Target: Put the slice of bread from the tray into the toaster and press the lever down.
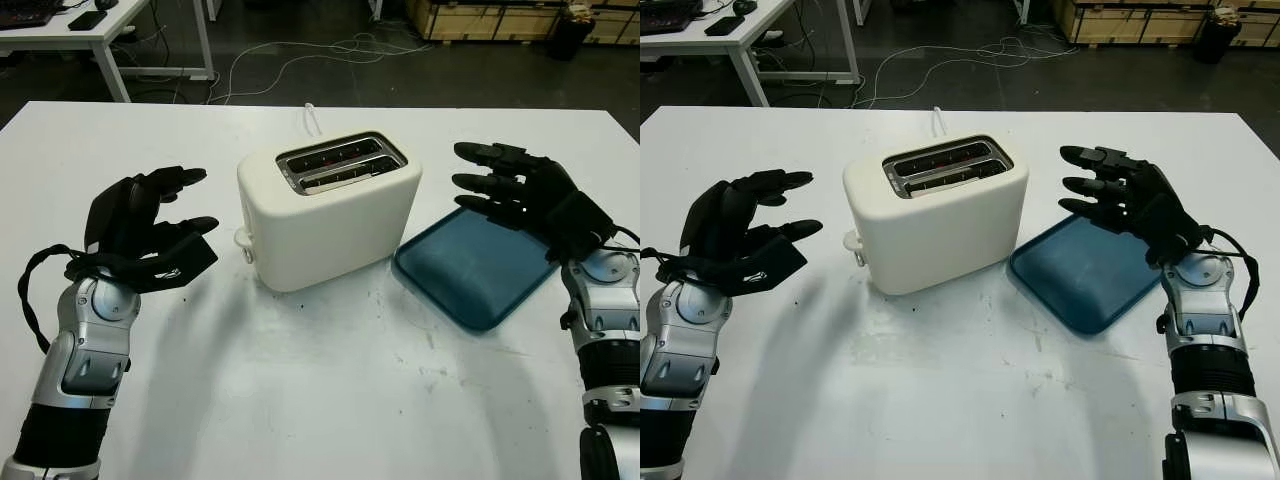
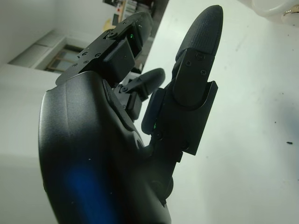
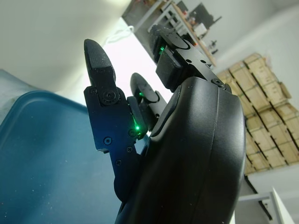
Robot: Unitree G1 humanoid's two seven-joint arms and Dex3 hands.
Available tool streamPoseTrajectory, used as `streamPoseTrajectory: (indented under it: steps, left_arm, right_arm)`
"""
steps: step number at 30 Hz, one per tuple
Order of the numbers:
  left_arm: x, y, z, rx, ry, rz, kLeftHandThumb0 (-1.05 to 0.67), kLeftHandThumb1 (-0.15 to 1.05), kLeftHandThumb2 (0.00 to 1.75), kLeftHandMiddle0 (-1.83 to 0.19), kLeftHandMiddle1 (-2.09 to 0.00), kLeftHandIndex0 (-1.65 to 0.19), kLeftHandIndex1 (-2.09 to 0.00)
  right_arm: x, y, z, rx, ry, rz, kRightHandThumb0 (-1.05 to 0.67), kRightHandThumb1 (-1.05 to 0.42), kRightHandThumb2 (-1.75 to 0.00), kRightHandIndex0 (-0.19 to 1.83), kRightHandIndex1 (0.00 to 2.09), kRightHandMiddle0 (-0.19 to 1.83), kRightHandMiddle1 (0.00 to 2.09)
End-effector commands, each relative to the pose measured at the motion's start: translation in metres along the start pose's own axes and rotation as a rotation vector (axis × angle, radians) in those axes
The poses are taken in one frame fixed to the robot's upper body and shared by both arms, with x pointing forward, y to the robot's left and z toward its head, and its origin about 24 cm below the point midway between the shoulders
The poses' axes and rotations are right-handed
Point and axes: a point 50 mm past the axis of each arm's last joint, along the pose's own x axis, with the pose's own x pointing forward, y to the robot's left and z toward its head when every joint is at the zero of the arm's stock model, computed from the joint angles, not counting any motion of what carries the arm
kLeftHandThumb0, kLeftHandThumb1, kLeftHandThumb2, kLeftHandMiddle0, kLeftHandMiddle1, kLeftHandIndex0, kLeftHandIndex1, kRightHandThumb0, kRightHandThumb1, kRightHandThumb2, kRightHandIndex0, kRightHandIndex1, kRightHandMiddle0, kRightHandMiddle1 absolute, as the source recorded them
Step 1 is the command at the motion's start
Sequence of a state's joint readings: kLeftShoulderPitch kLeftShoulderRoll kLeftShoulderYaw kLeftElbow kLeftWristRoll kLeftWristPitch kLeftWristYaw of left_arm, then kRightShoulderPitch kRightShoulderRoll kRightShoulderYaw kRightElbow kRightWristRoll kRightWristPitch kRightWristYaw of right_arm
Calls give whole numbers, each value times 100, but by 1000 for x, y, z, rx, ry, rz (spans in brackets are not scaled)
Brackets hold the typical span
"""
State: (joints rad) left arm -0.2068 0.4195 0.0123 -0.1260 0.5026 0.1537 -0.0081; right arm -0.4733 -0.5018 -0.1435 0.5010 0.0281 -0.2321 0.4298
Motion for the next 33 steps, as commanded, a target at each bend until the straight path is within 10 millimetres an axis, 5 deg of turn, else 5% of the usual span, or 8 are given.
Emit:
streamPoseTrajectory:
  steps: [1,17,33]
  left_arm:
    - [4,3,4,18,-24,4,-70,82,0,-48,-94,-80,-4]
    - [37,60,32,202,-117,-76,-66,76,0,-58,-89,-85,-5]
    - [44,53,53,347,-175,-184,-63,75,0,-59,-81,-85,-4]
  right_arm:
    - [3,-2,7,-20,-20,4,-38,-85,-1,62,0,53,0]
    - [23,-33,56,-269,-77,19,-47,-83,0,71,2,62,2]
    - [31,-30,64,-354,-67,62,-39,-82,0,71,0,60,0]
